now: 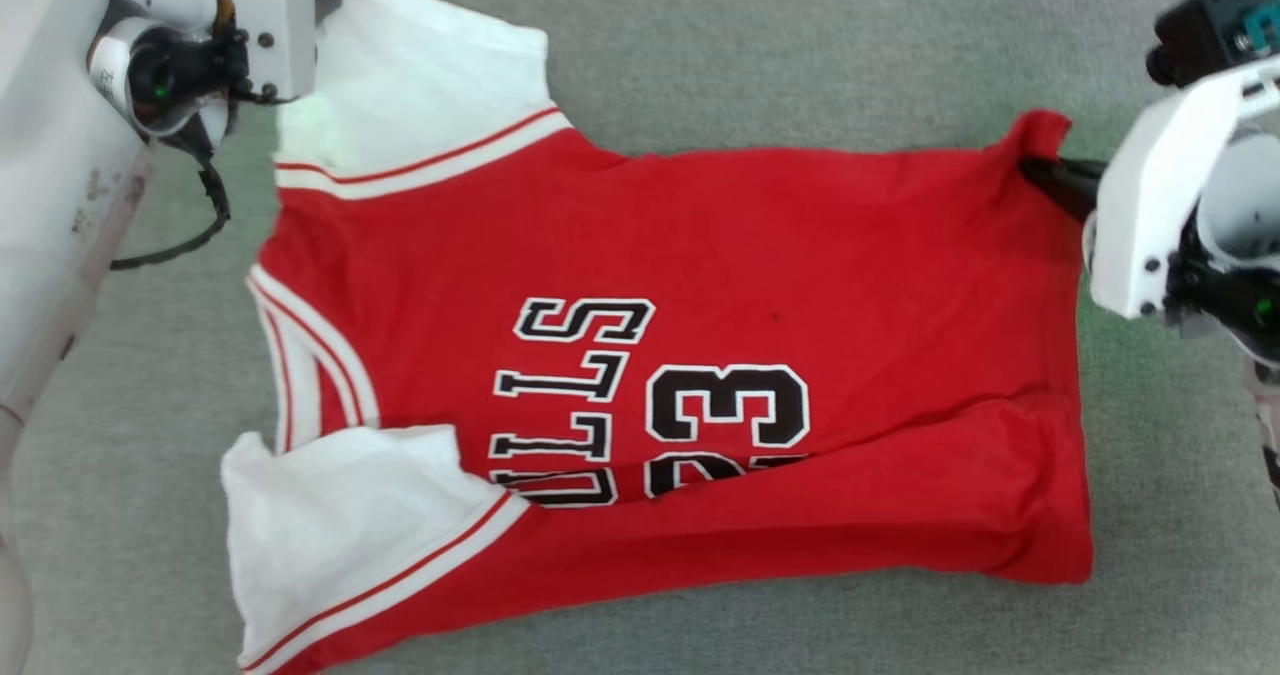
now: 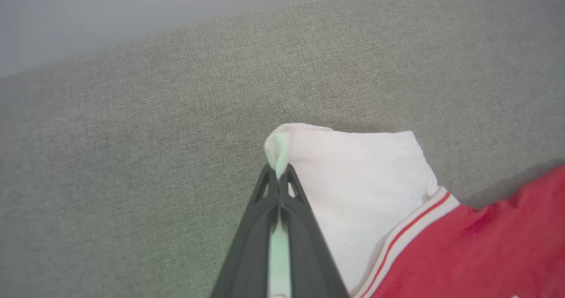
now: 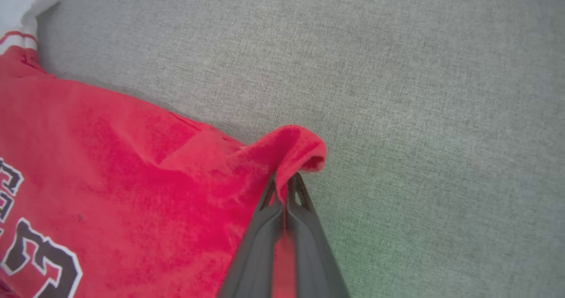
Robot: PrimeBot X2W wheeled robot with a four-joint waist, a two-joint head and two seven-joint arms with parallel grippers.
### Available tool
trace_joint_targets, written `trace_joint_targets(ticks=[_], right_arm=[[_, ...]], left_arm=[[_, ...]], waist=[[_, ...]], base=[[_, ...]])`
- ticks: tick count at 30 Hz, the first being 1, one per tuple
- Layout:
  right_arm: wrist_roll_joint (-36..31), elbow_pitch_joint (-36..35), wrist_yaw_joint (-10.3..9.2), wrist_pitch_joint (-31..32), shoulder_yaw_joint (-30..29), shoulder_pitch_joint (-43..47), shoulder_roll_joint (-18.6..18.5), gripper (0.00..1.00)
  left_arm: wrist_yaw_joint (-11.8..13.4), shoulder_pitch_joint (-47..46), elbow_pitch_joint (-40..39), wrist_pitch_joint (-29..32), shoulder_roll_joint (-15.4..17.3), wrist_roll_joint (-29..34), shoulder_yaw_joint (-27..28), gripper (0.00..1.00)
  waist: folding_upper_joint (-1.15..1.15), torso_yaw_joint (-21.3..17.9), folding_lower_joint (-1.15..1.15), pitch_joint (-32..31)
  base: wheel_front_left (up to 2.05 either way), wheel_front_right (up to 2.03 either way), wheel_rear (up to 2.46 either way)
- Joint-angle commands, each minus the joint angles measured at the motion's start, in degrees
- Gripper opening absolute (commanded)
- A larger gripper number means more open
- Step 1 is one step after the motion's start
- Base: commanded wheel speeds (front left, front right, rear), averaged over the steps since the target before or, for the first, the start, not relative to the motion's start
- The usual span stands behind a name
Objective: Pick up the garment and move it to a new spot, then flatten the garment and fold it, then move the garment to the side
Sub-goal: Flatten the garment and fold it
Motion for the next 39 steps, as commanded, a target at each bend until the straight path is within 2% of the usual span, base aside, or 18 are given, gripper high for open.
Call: trace_joint_targets(ticks=[1,9,14,16,20,30,34,39], right_arm=[[0.34,-0.56,0.02,-0.61,0.02,1.29,-0.75,0.00],[2.38,-3.87,0.02,-3.64,0.18,7.37,-4.66,0.00],[3.45,-6.38,0.02,-4.38,-0.44,11.98,-6.84,0.00],[3.99,-7.55,0.02,-4.50,-0.87,14.13,-7.65,0.00],[4.89,-9.77,0.02,-4.55,-1.83,18.60,-8.76,0.00],[6.49,-14.24,0.02,-3.30,-6.13,29.21,-8.38,0.00],[5.93,-14.68,0.01,-3.38,-7.07,31.83,-7.56,0.00],[5.10,-14.02,0.02,-3.63,-7.05,33.94,-7.40,0.00]], left_arm=[[-0.26,1.03,-0.48,-0.60,0.32,-0.30,0.15,0.00],[-0.66,4.35,-6.75,-3.11,3.05,-1.53,-0.08,0.00],[-0.66,7.91,-13.33,-3.22,6.55,-1.80,-0.89,0.00],[0.09,9.63,-16.82,-2.74,8.22,-1.35,-1.63,0.00],[3.52,13.69,-25.48,-1.59,12.13,-1.82,-2.63,0.00],[16.14,25.71,-49.47,0.74,22.30,-5.82,-4.62,0.00],[18.75,29.73,-53.86,0.03,23.86,-7.73,-5.15,0.00],[20.20,32.73,-56.15,0.38,24.14,-9.26,-5.88,0.00]], waist=[[0.00,2.12,0.00,-2.42],[0.00,4.95,0.00,-7.25],[0.00,6.27,0.00,-10.12],[0.00,6.73,0.00,-11.13],[0.00,7.45,0.00,-12.86],[0.00,8.61,0.00,-15.20],[0.00,8.68,0.00,-15.56],[0.00,8.53,0.00,-16.07]], base=[[0.00,0.00,0.00],[0.00,0.00,0.00],[0.00,0.00,0.00],[0.00,0.00,0.00],[0.00,0.00,0.00],[0.00,0.00,0.00],[0.00,0.00,0.00],[0.00,0.00,0.00]])
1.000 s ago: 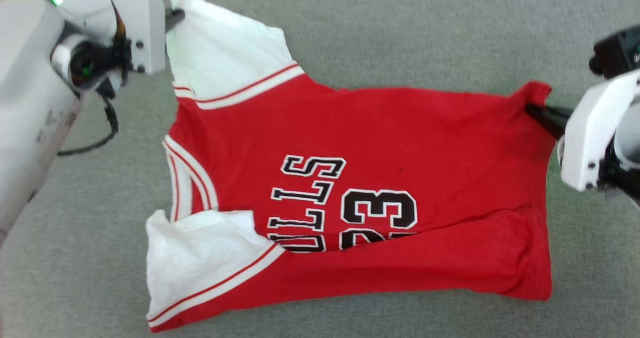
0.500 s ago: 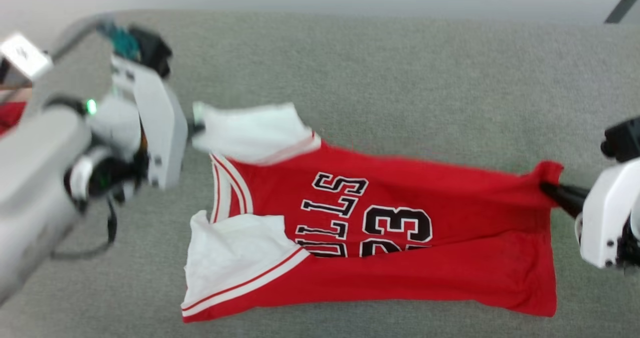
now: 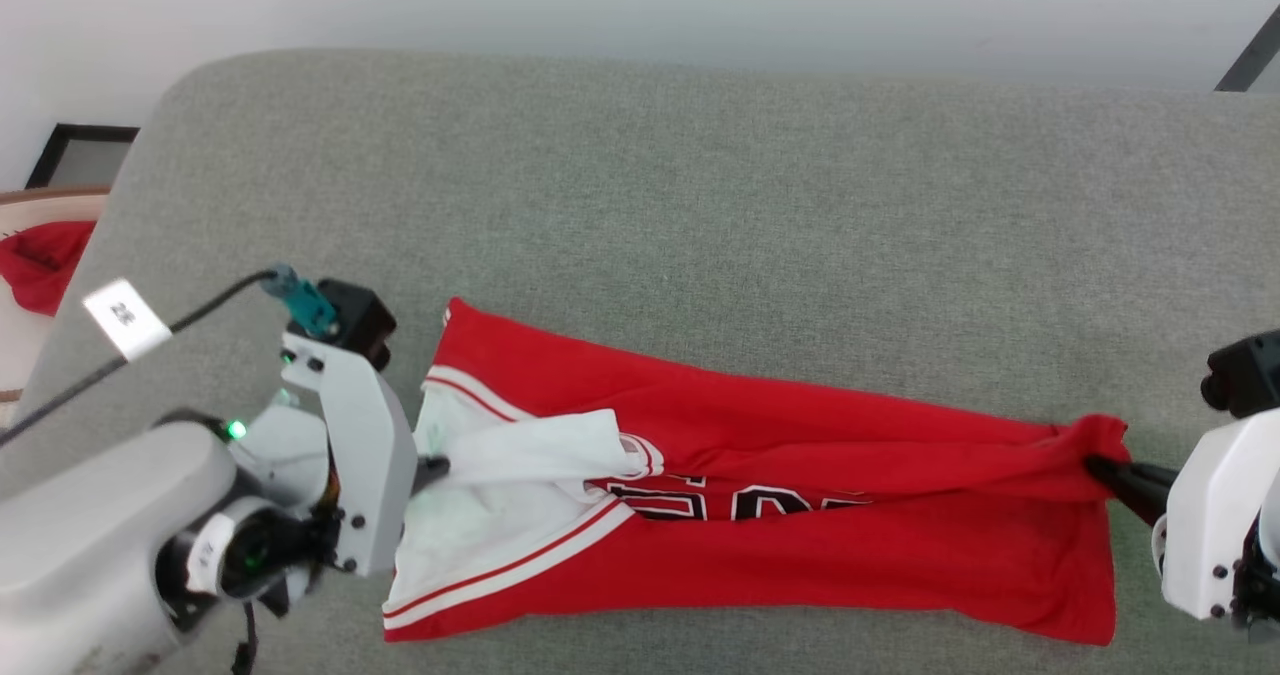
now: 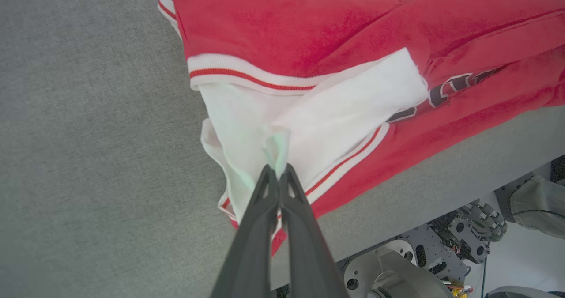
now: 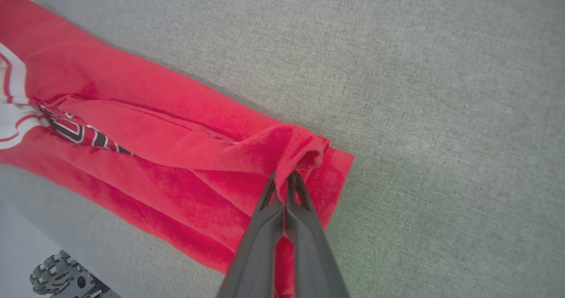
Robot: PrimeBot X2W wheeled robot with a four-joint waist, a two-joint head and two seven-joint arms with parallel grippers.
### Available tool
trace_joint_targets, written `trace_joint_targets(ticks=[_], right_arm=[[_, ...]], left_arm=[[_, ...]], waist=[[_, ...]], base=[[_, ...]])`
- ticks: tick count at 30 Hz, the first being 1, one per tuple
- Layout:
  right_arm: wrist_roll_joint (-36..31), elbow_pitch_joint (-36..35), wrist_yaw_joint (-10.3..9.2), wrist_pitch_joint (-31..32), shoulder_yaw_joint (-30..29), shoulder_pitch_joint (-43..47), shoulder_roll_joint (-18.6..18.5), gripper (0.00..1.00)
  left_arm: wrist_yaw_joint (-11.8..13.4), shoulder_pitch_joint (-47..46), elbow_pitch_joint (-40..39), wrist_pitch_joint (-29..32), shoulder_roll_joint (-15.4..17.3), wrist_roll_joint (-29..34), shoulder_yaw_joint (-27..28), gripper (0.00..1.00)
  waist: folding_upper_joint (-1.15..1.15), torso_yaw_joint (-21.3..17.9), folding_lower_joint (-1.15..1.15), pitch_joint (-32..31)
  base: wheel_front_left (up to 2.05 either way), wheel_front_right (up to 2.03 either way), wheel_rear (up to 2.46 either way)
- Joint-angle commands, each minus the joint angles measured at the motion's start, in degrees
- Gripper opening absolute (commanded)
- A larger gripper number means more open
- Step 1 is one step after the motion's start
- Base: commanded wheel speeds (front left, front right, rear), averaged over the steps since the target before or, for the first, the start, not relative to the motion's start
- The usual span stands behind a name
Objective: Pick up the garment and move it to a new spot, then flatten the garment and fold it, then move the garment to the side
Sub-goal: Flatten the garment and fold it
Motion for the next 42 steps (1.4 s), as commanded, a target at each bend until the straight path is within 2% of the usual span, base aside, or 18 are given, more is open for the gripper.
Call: trace_joint_targets(ticks=[1,6,7,8,10,11,12,13,15,17,18,20,21,25,28,32,37,42], right_arm=[[-0.33,0.33,0.02,-0.37,-0.08,1.17,0.13,0.00],[-0.57,1.59,0.01,-1.16,0.63,1.48,0.70,0.00],[-0.70,1.80,0.02,-1.22,0.66,1.45,0.77,0.00],[-0.83,1.99,0.02,-1.40,0.69,1.45,0.83,0.15],[-1.18,2.41,0.02,-1.20,0.72,1.61,1.16,0.31],[-1.17,2.52,0.02,-0.89,0.89,1.81,1.35,0.44],[-1.13,2.59,0.01,-0.60,0.93,1.95,1.52,0.66],[-1.16,2.63,0.02,-0.43,0.81,2.02,1.72,1.00],[-1.05,2.65,0.01,-0.06,0.63,2.14,2.22,1.00],[-0.97,2.55,0.02,-0.07,0.49,2.03,2.44,1.00],[-1.17,2.41,0.02,-0.16,0.33,1.95,2.44,1.00],[-1.05,2.07,0.02,-0.42,0.11,2.34,2.86,1.00],[-1.02,1.80,0.02,-0.65,-0.12,2.62,3.16,1.00],[-1.36,0.94,0.02,-2.04,-0.91,3.69,4.07,1.00],[-1.70,0.10,0.02,-3.11,-1.65,4.92,4.56,1.00],[-1.80,-1.26,0.02,-4.08,-2.93,6.94,5.99,1.00],[-2.90,-3.02,0.02,-7.07,-5.40,9.04,8.39,1.00],[-4.95,-4.01,0.02,-10.92,-7.37,10.86,10.39,1.00]], left_arm=[[0.55,1.27,-0.39,0.45,-0.15,-0.64,-0.30,0.00],[1.18,2.41,-0.29,1.58,-0.69,-0.60,-0.98,0.00],[0.91,2.46,-0.20,1.04,-0.79,-0.25,-0.96,0.19],[0.62,2.71,-0.02,0.53,-0.97,-0.11,-0.84,0.36],[0.15,3.28,0.35,-0.09,-1.15,-0.53,-0.78,0.48],[-0.19,3.37,0.45,-0.42,-1.14,-0.56,-0.67,0.60],[-0.31,3.48,0.73,-0.60,-1.03,-0.67,-0.61,0.79],[-0.34,3.70,0.91,-0.73,-0.91,-0.89,-0.61,0.79],[-0.51,4.13,1.10,-0.82,-0.68,-0.86,-0.72,0.82],[-0.39,4.42,1.18,-0.93,-0.57,-1.13,-0.68,0.82],[-0.43,4.63,1.12,-1.07,-0.51,-1.18,-0.64,0.78],[-0.52,4.96,0.95,-1.73,-0.32,-1.10,-0.52,0.81],[-0.58,5.30,0.80,-2.06,-0.22,-1.27,-0.46,0.78],[-0.19,6.65,0.31,-3.92,0.17,-1.64,-0.09,0.79],[-0.45,8.17,-0.56,-6.07,0.35,-2.39,0.46,1.00],[0.16,10.28,-1.59,-8.62,1.17,-2.66,0.77,1.00],[0.09,12.65,-2.13,-14.76,1.65,-1.40,1.87,1.00],[-1.01,15.06,-1.24,-23.93,1.35,1.06,3.47,1.00]], waist=[[0.00,-0.07,0.00,-0.22],[0.00,-0.39,0.00,-1.02],[0.00,-0.44,0.00,-1.21],[0.00,-0.47,0.00,-1.44],[0.00,-0.52,0.00,-1.95],[0.00,-0.55,0.00,-2.25],[0.00,-0.60,0.00,-2.57],[0.00,-0.63,0.00,-2.87],[0.00,-0.70,0.00,-3.55],[0.00,-0.76,0.00,-3.86],[0.00,-0.77,0.00,-4.11],[0.00,-0.73,0.00,-4.73],[0.00,-0.71,0.00,-5.04],[0.00,-0.68,0.00,-6.20],[0.00,-0.67,0.00,-7.01],[0.00,-0.58,0.00,-7.84],[0.00,-0.33,0.00,-8.97],[0.00,0.21,0.00,-10.01]], base=[[0.00,0.00,0.00],[0.00,0.00,0.00],[0.00,0.00,0.00],[0.00,0.00,0.00],[0.00,0.00,0.00],[0.00,0.00,0.00],[0.00,0.00,0.00],[0.00,0.00,0.00],[0.00,0.00,0.00],[0.00,0.00,0.00],[0.00,0.00,0.00],[0.00,0.00,0.00],[0.00,0.00,0.00],[0.00,0.00,0.00],[0.00,0.00,0.00],[0.00,0.00,0.00],[0.00,0.00,0.00],[0.00,0.00,0.00]])
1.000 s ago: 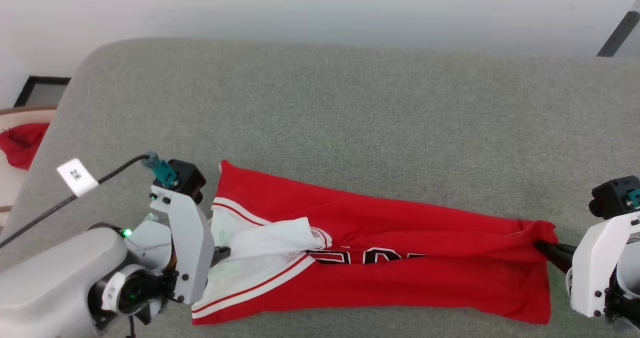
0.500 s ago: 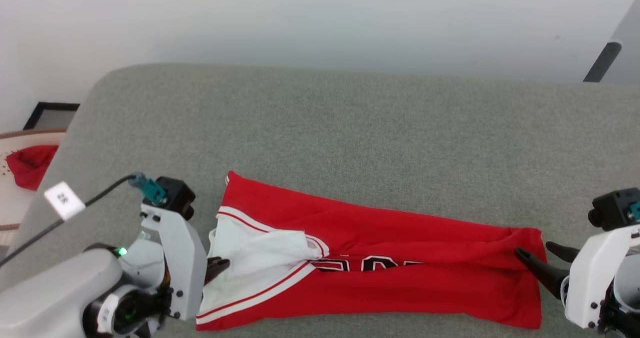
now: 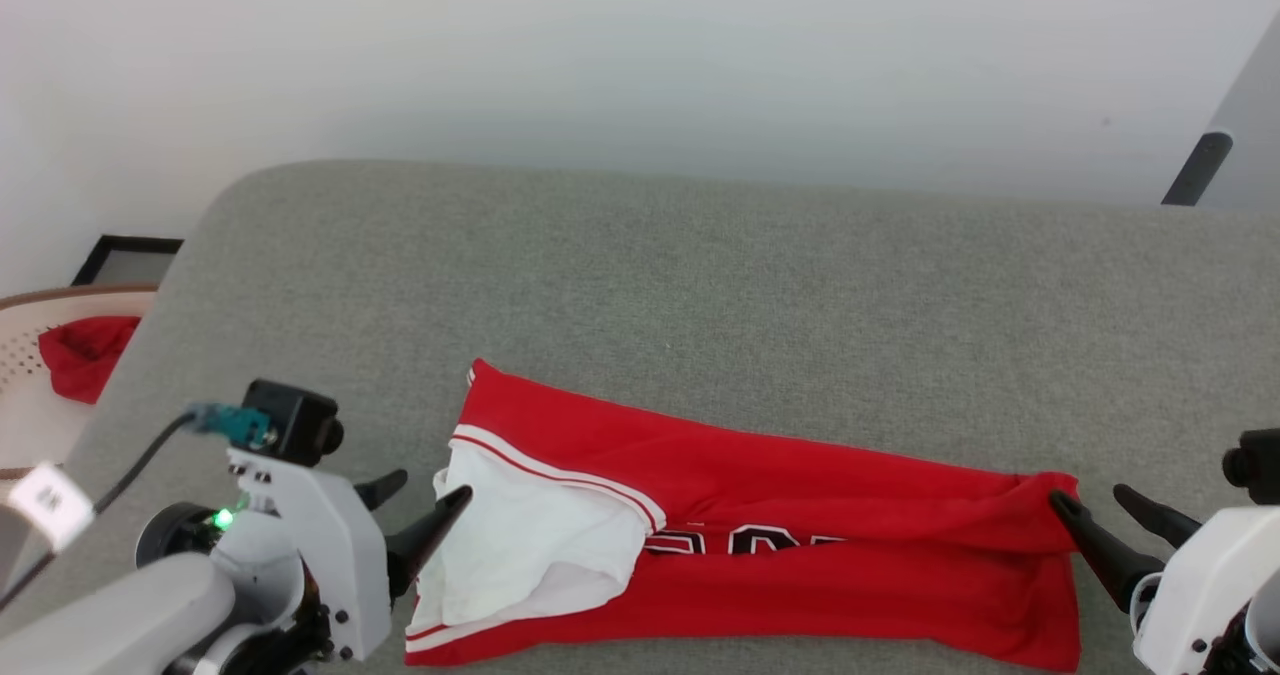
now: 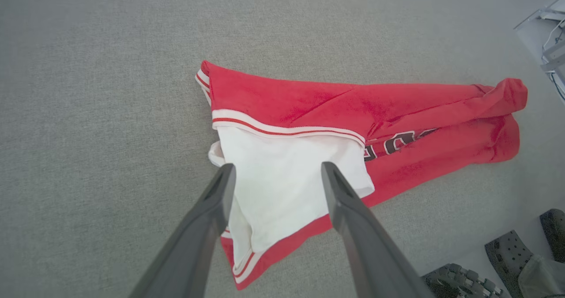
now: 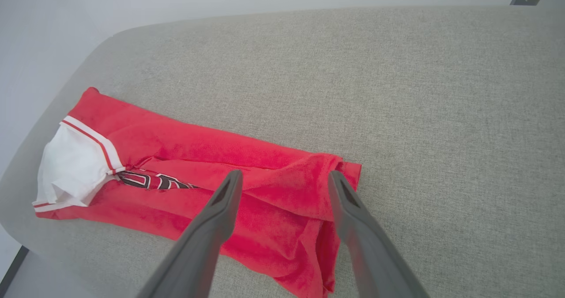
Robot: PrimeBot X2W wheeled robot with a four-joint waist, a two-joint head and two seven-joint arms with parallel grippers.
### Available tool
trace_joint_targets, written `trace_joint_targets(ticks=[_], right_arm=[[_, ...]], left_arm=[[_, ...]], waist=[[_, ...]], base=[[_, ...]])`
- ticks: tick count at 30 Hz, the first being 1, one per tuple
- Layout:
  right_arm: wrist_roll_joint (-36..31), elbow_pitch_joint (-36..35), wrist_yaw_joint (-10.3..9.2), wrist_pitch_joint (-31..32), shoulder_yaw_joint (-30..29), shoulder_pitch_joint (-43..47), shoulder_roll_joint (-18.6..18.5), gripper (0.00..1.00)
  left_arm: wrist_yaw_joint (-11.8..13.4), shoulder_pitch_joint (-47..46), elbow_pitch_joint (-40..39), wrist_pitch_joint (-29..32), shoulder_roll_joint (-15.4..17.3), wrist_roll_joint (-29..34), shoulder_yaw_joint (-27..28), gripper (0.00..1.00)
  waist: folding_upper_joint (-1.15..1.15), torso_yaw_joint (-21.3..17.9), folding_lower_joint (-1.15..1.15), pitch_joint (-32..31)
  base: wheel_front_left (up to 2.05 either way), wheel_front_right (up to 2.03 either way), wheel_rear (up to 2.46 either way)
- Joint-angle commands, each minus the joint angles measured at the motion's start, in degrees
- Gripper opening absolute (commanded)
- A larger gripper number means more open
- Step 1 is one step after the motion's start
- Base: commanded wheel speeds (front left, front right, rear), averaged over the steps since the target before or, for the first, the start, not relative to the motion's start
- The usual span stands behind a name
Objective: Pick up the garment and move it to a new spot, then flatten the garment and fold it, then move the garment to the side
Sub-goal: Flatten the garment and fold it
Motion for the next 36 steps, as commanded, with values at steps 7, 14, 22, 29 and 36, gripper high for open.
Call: trace_joint_targets(ticks=[7,14,22,29,36], right_arm=[[-2.04,0.34,0.02,-2.28,-3.05,2.94,2.49,1.00],[-4.09,1.58,0.02,-2.09,-7.02,4.77,4.05,1.00],[-6.63,3.14,0.02,2.32,-11.14,4.04,6.45,1.00],[-8.01,3.90,0.02,6.88,-12.69,1.49,7.48,1.00],[-9.02,6.57,0.02,10.03,-12.20,-2.26,7.68,1.00]], left_arm=[[-1.16,4.87,2.89,-11.47,-1.44,1.94,1.87,0.96],[-1.65,8.80,6.87,-22.16,-2.97,3.78,5.22,1.00],[-3.32,15.21,10.87,-23.52,-7.61,11.10,17.74,0.95],[-7.45,23.41,12.70,-23.47,-14.72,20.71,33.45,0.85],[-12.46,27.08,14.98,-23.48,-22.36,28.15,44.11,0.85]], waist=[[0.00,1.07,0.00,-2.24],[0.00,1.61,0.00,-3.21],[0.00,2.51,0.00,-2.15],[0.00,2.95,0.00,1.54],[0.00,3.94,0.00,6.45]], base=[[0.00,0.00,0.00],[0.00,0.00,0.00],[0.00,0.00,0.00],[0.00,0.00,0.00],[0.00,0.00,0.00]])
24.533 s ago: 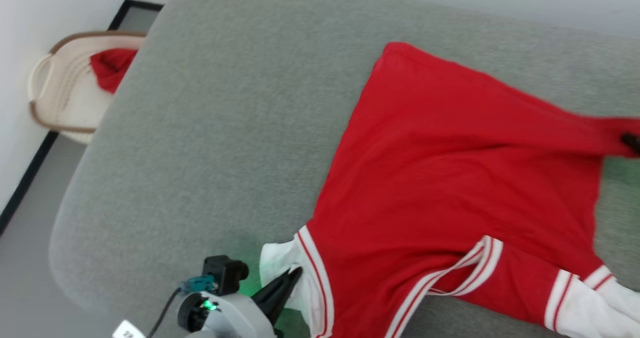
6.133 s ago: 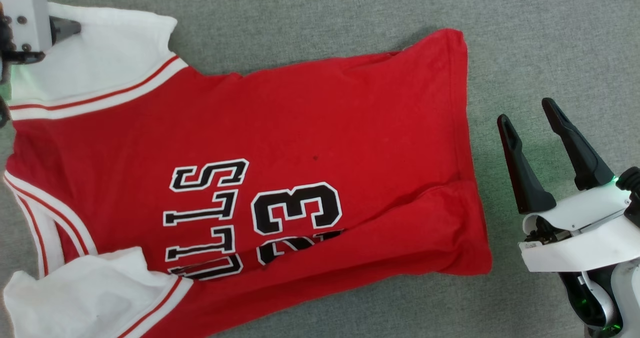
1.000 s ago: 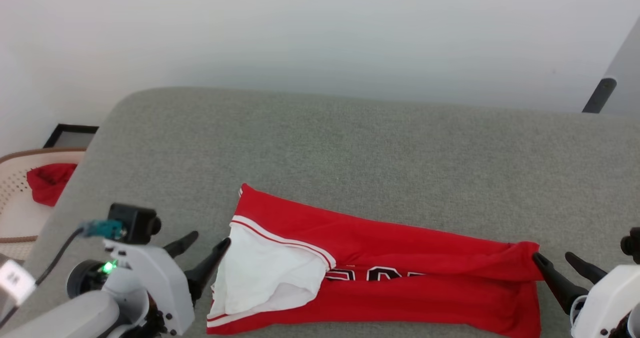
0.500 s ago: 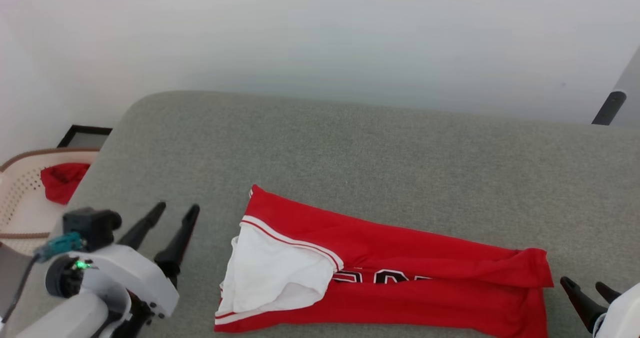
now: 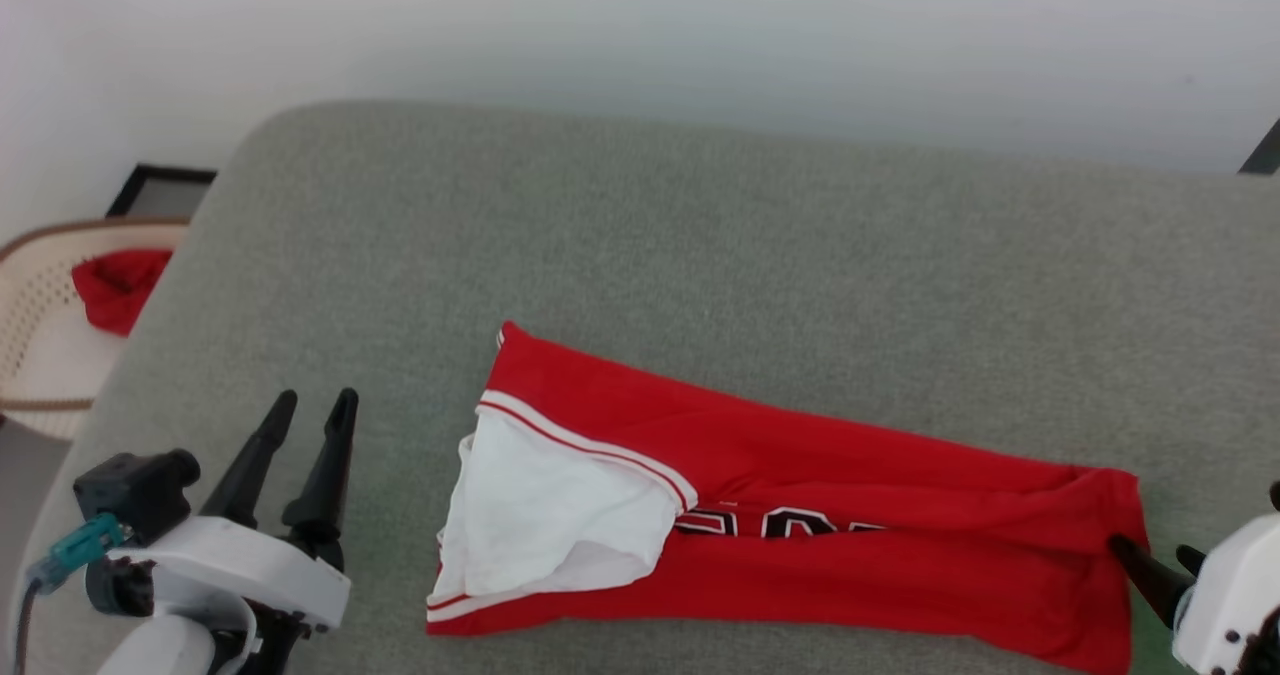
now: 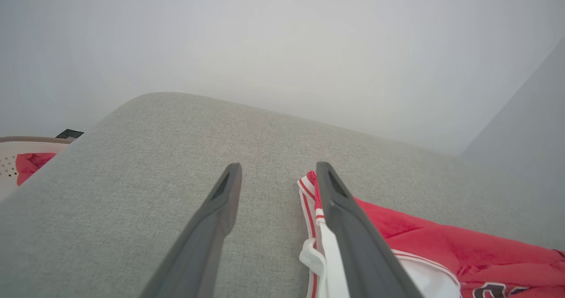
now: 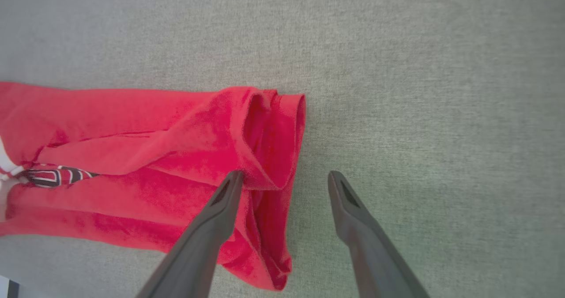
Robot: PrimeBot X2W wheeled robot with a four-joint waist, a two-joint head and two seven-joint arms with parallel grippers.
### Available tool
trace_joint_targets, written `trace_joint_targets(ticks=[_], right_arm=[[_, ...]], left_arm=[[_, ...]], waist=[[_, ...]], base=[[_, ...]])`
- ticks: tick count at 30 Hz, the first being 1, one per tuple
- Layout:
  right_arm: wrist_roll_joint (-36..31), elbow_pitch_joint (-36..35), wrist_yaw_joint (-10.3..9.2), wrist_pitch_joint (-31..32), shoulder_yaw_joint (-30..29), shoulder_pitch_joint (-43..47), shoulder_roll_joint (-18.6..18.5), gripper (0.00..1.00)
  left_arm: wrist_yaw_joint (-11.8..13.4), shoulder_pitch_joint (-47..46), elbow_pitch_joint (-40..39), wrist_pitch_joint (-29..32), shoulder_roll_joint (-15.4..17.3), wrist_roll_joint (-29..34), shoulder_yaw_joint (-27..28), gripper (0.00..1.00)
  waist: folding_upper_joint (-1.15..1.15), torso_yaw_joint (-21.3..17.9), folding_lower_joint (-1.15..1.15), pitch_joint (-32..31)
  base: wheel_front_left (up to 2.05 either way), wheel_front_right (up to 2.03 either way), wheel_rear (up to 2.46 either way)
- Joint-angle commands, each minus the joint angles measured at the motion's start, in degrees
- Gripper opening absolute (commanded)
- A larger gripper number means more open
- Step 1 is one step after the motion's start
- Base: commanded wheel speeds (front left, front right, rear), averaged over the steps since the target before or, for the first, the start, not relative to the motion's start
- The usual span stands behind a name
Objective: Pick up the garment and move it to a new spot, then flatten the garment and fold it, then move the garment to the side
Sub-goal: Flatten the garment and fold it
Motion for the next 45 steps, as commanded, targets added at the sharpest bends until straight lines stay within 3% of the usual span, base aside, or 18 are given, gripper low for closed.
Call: trace_joint_targets(ticks=[1,6,14,15,16,30,34,45], right_arm=[[-0.45,0.74,0.01,0.48,0.17,-1.47,0.40,1.00],[-0.71,3.62,0.02,2.57,1.37,-3.78,0.72,1.00],[0.79,10.65,0.02,4.77,3.89,-6.06,1.56,1.00],[0.81,11.21,0.03,5.16,4.57,-6.21,1.38,0.40],[1.18,11.65,0.03,5.59,5.17,-6.38,1.15,0.00],[5.23,12.46,0.03,7.34,6.35,-8.21,-1.90,0.00],[4.92,12.52,-0.04,6.21,5.06,-9.53,-4.43,0.00],[4.48,16.04,-0.03,3.84,1.25,-13.10,-12.18,0.00]], left_arm=[[-1.14,0.68,0.53,0.00,-1.60,1.56,1.80,0.86],[-4.09,0.99,2.32,-0.01,-5.85,4.83,6.06,0.83],[-6.64,0.41,4.48,-0.01,-9.68,8.26,10.06,0.81],[-6.95,0.41,4.74,-0.01,-9.89,8.42,10.40,0.81],[-7.04,0.38,4.90,-0.01,-10.10,8.70,10.70,0.80],[-7.84,1.66,4.94,-0.01,-12.13,9.99,13.82,0.80],[-7.84,2.27,4.59,-0.01,-12.30,10.34,14.28,0.86],[-7.87,4.88,3.36,-0.01,-12.21,10.33,15.58,0.87]], waist=[[0.00,0.90,0.00,2.97],[0.00,1.61,0.00,5.45],[0.00,2.37,0.00,7.31],[0.00,2.45,0.00,7.42],[0.00,2.51,0.00,7.53],[0.00,2.36,0.00,7.51],[0.00,1.87,0.00,7.10],[0.00,-0.35,0.00,5.23]], base=[[0.00,0.00,0.00],[0.00,0.00,0.00],[0.00,0.00,0.00],[0.00,0.00,0.00],[0.00,0.00,0.00],[0.00,0.00,0.00],[0.00,0.00,0.00],[0.00,0.00,0.00]])
